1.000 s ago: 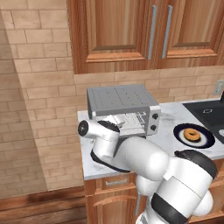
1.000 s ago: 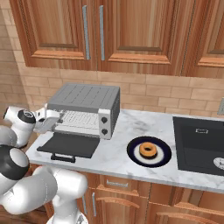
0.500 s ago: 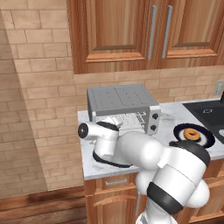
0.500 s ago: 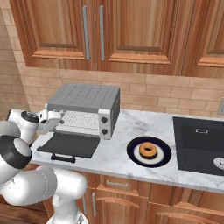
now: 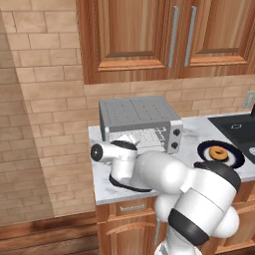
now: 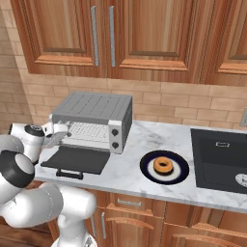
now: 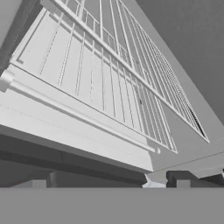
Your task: Pick up the bagel from the plate, place it on the toaster oven rack, close the door, and set the timer.
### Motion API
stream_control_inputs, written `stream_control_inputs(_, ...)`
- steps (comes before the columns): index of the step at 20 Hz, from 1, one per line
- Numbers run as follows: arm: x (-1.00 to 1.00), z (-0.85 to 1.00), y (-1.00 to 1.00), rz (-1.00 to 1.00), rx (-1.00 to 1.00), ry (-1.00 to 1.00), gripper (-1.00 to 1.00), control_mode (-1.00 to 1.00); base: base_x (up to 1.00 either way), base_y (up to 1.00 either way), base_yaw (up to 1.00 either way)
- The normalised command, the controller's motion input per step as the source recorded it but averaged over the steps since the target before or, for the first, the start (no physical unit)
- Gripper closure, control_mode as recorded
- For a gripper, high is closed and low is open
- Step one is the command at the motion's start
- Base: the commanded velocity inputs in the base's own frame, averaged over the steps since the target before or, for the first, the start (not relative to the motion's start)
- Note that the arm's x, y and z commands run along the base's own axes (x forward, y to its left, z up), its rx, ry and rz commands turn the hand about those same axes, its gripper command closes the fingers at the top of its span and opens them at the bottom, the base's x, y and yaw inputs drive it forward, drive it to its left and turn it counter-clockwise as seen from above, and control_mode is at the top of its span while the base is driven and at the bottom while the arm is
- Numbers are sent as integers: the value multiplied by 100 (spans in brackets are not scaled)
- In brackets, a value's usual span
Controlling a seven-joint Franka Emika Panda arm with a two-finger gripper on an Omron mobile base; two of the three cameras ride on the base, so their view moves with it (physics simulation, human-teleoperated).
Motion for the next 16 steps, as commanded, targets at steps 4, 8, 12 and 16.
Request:
stream_control_inputs(4, 5, 0, -16, 1, 3, 0, -100, -100, 0, 0, 0)
stream_control_inputs(8, 1, 0, -14, 2, 3, 0, -100, -100, 0, 0, 0)
stream_control_inputs(12, 0, 0, -11, 3, 2, 0, -100, -100, 0, 0, 0)
stream_control_inputs(16, 1, 0, -9, 2, 0, 0, -100, -100, 0, 0, 0)
